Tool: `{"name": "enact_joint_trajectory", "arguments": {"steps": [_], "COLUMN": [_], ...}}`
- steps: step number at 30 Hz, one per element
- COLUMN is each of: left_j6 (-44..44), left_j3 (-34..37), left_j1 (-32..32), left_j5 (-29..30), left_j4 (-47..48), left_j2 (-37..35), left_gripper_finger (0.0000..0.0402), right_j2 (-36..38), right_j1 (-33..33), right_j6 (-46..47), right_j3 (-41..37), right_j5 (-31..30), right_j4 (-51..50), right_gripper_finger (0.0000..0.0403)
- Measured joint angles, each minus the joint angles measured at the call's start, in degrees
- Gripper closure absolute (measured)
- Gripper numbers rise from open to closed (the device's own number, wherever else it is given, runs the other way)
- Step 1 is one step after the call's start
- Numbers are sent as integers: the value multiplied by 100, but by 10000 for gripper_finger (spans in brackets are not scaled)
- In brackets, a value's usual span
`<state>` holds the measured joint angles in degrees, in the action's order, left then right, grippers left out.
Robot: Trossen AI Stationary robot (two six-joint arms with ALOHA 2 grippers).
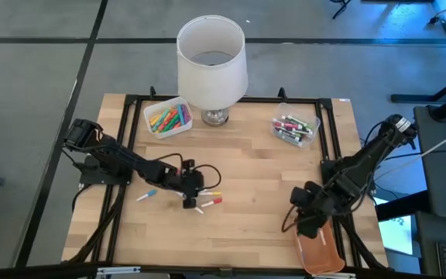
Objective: Pick & Place Markers
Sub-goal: Put the red mini marker into the orange bin
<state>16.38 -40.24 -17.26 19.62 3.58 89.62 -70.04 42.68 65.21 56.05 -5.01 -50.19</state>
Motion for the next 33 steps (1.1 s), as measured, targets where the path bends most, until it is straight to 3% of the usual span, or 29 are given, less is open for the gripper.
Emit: {"name": "enact_joint_trajectory", "arguments": {"steps": [3, 8, 11, 17, 23, 30, 33], "left_j6": [256, 261, 326, 561, 791, 901, 850], "left_j3": [2, 2, 84, 326, 522, 614, 596], "left_j1": [4, 3, 7, 160, 287, 280, 313], "left_j5": [148, -228, -157, 113, -110, 506, 1089], "left_j4": [240, 422, 415, 412, 332, 216, -272], "left_j2": [0, 0, 0, 0, -10, -11, 10], "left_gripper_finger": [242, 252, 265, 287, 309, 351, 363], "right_j2": [0, 0, 0, 0, 0, 0, 0], "right_j1": [-257, -664, -820, -932, -932, -953, -973], "right_j6": [-85, -149, -249, -528, -535, -537, -749], "right_j3": [0, 0, 0, 0, 0, 0, 0], "right_j5": [65, 338, 369, 365, 358, 156, -553], "right_j4": [0, -24, -23, -23, -24, -22, 26], "right_gripper_finger": [244, 244, 244, 244, 244, 244, 244]}}
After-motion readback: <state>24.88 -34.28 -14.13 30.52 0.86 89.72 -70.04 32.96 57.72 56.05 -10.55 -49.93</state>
